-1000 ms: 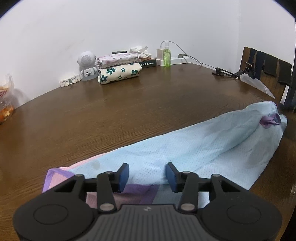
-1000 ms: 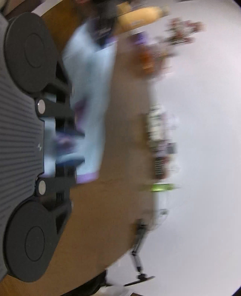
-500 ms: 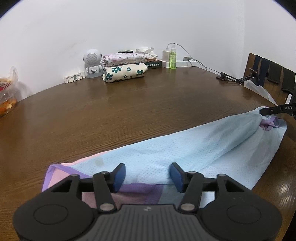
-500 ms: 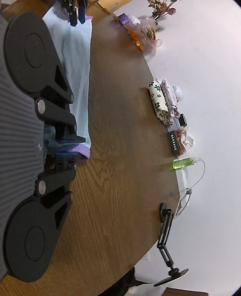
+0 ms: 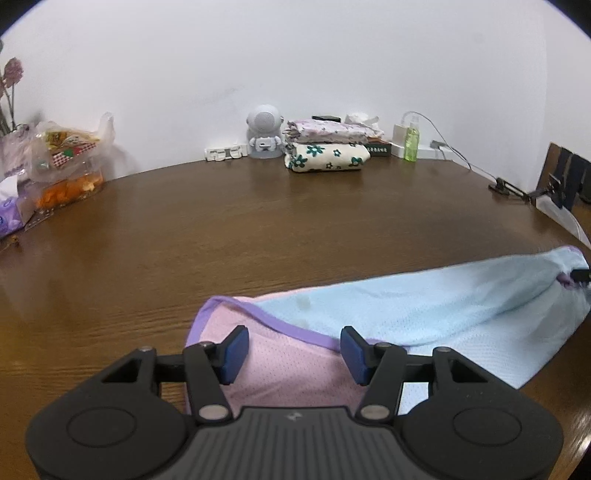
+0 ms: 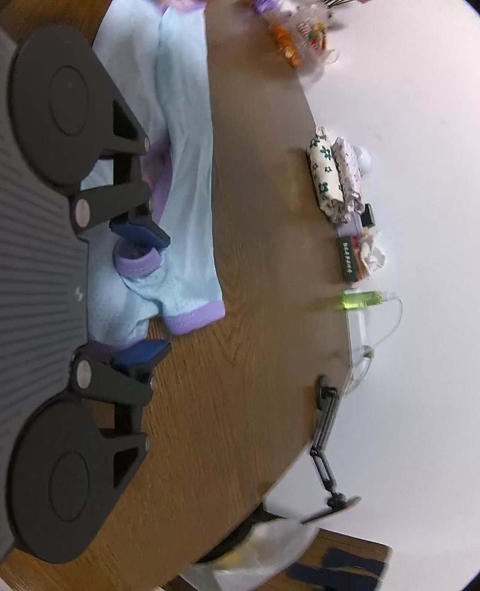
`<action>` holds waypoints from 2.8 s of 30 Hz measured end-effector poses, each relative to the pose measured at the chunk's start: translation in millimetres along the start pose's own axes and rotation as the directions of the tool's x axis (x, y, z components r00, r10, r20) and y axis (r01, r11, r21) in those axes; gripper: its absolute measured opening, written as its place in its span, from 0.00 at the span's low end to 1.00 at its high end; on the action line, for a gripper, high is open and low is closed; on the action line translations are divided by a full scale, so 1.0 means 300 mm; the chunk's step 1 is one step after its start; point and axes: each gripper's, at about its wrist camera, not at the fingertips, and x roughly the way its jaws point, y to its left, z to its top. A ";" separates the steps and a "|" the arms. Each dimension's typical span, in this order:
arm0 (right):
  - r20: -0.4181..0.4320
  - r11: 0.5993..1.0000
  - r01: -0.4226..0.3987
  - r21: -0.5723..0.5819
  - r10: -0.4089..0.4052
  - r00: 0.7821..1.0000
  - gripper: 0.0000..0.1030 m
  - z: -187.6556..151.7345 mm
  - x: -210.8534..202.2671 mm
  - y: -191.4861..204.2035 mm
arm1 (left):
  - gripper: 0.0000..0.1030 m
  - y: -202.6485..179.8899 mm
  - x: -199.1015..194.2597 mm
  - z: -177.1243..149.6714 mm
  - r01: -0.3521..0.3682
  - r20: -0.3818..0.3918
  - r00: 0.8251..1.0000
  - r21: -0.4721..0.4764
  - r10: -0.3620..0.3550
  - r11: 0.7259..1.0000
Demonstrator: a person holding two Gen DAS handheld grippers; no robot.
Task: Fold clothes
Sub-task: 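Grasp the strip's purple-trimmed end with the right tool and fold it toward the left tool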
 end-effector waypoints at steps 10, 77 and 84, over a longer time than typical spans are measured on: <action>-0.021 1.000 0.006 -0.008 -0.006 1.000 0.12 0.022 0.006 -0.038 | 0.52 0.007 -0.004 -0.043 0.003 0.003 1.000 -0.028 -0.003 1.000; -0.201 0.901 -0.178 -0.395 0.105 0.974 0.09 0.487 0.665 0.201 | 0.14 -0.331 0.724 0.521 0.013 -0.051 0.999 0.041 -0.011 0.999; -0.093 0.925 -0.284 -0.252 0.269 0.959 0.42 0.440 0.398 0.044 | 0.48 -0.347 0.547 0.443 0.032 -0.029 0.999 -0.014 -0.032 0.999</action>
